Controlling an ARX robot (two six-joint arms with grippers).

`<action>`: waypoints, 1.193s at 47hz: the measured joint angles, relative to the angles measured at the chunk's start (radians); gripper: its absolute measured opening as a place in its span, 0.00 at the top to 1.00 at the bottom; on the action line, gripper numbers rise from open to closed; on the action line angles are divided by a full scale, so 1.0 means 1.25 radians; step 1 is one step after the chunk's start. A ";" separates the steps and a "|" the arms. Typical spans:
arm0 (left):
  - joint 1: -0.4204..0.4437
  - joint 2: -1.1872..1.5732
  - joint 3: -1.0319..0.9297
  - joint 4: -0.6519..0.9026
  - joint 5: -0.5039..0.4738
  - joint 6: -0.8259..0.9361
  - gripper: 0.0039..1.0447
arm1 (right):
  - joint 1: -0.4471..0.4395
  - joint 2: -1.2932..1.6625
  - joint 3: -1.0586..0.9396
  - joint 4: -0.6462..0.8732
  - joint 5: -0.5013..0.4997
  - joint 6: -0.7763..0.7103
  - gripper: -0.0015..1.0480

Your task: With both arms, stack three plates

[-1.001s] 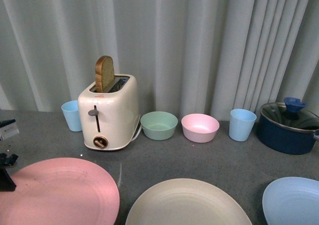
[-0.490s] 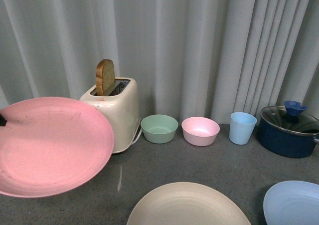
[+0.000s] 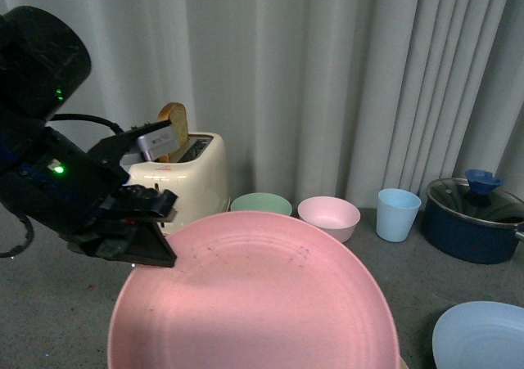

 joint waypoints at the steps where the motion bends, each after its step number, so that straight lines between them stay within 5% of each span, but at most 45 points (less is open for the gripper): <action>1: -0.013 0.007 0.003 0.001 -0.005 -0.009 0.97 | 0.000 0.000 0.000 0.000 0.000 0.000 0.07; 18: -0.089 0.134 0.063 0.011 -0.064 -0.080 0.97 | 0.000 0.000 0.000 0.000 0.000 0.000 0.07; 56: -0.130 0.248 0.113 0.069 -0.110 -0.124 0.97 | 0.000 0.000 0.000 0.000 0.000 0.000 0.07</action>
